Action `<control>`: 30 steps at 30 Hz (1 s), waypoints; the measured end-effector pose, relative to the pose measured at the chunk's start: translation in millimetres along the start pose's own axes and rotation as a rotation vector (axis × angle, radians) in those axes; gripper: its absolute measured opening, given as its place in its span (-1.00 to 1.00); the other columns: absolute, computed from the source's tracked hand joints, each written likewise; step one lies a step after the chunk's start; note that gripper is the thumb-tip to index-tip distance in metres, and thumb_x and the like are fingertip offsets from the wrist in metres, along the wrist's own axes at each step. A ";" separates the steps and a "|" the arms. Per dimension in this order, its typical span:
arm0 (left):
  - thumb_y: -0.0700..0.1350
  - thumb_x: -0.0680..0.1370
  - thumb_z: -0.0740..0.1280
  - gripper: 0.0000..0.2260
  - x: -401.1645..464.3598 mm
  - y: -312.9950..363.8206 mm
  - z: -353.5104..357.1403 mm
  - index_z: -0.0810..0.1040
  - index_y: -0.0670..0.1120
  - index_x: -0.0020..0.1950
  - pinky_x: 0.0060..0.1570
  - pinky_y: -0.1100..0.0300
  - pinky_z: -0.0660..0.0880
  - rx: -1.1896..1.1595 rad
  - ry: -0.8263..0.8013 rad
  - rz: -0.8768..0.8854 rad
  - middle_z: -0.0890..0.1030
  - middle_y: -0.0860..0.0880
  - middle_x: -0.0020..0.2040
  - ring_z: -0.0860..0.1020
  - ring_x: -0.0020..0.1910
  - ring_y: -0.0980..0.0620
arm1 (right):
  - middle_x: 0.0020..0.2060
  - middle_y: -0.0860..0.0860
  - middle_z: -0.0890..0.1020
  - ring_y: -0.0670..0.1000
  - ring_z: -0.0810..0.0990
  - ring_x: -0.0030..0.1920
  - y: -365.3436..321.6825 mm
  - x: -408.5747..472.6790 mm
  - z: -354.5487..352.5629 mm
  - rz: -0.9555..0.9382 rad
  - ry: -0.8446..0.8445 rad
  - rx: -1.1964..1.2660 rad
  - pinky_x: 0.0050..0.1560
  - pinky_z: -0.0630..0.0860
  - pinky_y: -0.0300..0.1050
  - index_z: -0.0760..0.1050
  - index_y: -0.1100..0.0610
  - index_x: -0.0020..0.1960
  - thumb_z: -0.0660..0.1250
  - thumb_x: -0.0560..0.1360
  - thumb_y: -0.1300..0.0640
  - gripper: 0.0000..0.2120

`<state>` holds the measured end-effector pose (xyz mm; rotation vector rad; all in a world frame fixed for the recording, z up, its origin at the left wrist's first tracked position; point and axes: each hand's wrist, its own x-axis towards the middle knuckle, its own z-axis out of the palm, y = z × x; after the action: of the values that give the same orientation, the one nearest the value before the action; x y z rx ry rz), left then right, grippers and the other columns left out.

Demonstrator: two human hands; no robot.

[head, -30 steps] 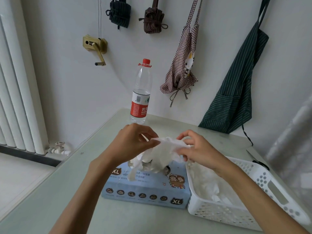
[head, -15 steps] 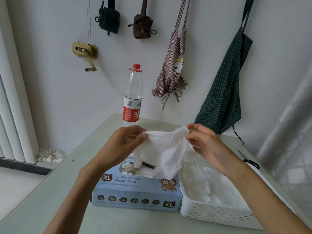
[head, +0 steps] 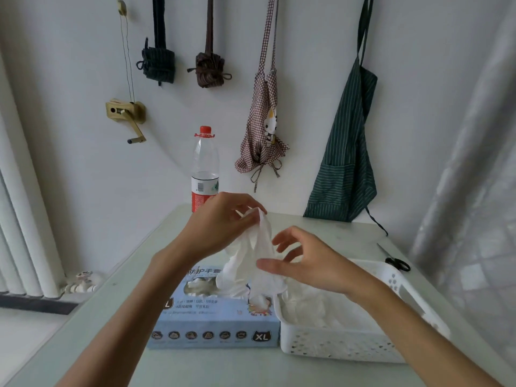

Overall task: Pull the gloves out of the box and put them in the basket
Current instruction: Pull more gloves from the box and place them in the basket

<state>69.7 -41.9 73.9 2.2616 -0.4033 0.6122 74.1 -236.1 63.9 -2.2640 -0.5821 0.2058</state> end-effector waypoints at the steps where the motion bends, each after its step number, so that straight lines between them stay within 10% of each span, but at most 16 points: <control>1: -0.08 0.53 0.32 -0.87 3.4 5.6 0.1 0.65 0.06 -0.02 -0.05 0.00 0.58 0.018 0.002 0.001 0.66 0.15 -0.09 0.60 -0.13 0.20 | 0.02 -0.20 0.55 -0.20 0.57 -0.04 0.3 -4.1 -0.2 -0.003 0.004 -0.024 -0.01 0.53 -0.23 0.44 -0.07 0.11 0.42 0.25 -0.34 -0.45; 8: -0.03 0.52 0.35 -0.87 23.4 35.3 7.0 0.67 0.03 -0.01 -0.05 0.04 0.58 0.107 -0.044 0.053 0.68 0.10 -0.11 0.62 -0.14 0.17 | -0.34 -0.14 0.65 -0.20 0.57 -0.36 16.3 -27.9 -40.3 -0.067 0.119 -0.063 -0.27 0.42 -0.29 0.60 0.03 -0.27 0.45 0.40 -0.10 -0.78; 13: -0.05 0.48 0.42 -0.88 29.1 30.2 15.5 0.68 -0.03 -0.03 -0.13 0.24 0.57 0.119 -0.112 -0.013 0.65 0.15 -0.24 0.59 -0.30 0.29 | -0.04 0.28 0.63 0.02 0.59 -0.15 36.3 -29.5 -88.8 -0.027 0.144 0.047 0.17 0.49 0.13 0.70 0.01 -0.16 0.45 0.27 -0.24 -0.66; 18: -0.09 0.45 0.46 -0.86 29.7 21.2 29.0 0.71 -0.09 -0.04 -0.18 0.38 0.53 0.087 -0.183 -0.046 0.68 0.07 -0.20 0.61 -0.28 0.26 | -0.16 0.06 0.72 -0.02 0.68 -0.07 36.7 -28.2 -124.3 0.009 0.165 0.213 0.00 0.59 -0.28 0.68 0.13 -0.03 0.50 0.36 0.07 -0.78; 25: -0.19 0.56 0.31 -0.81 34.2 19.9 55.1 0.61 -0.24 0.11 -0.04 0.26 0.54 -0.105 -0.123 -0.132 0.66 -0.11 -0.01 0.59 -0.13 0.11 | -0.19 0.02 0.67 -0.07 0.60 -0.20 50.6 -16.6 -147.3 0.194 0.053 0.491 -0.10 0.57 -0.26 0.63 0.15 -0.04 0.50 0.21 0.15 -0.68; 30: -0.15 0.55 0.34 -0.79 48.7 22.9 67.8 0.62 -0.22 0.12 -0.03 0.31 0.48 -0.078 -0.104 -0.142 0.66 -0.12 0.04 0.60 -0.03 0.05 | -0.35 -0.02 0.66 -0.12 0.60 -0.34 60.4 -6.4 -167.9 0.377 0.060 0.180 -0.11 0.56 -0.24 0.60 0.18 -0.01 0.55 0.28 0.18 -0.69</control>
<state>120.6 -111.9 72.4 2.2307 -0.3088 0.4009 143.1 -384.5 135.3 -2.1770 -0.0954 0.3597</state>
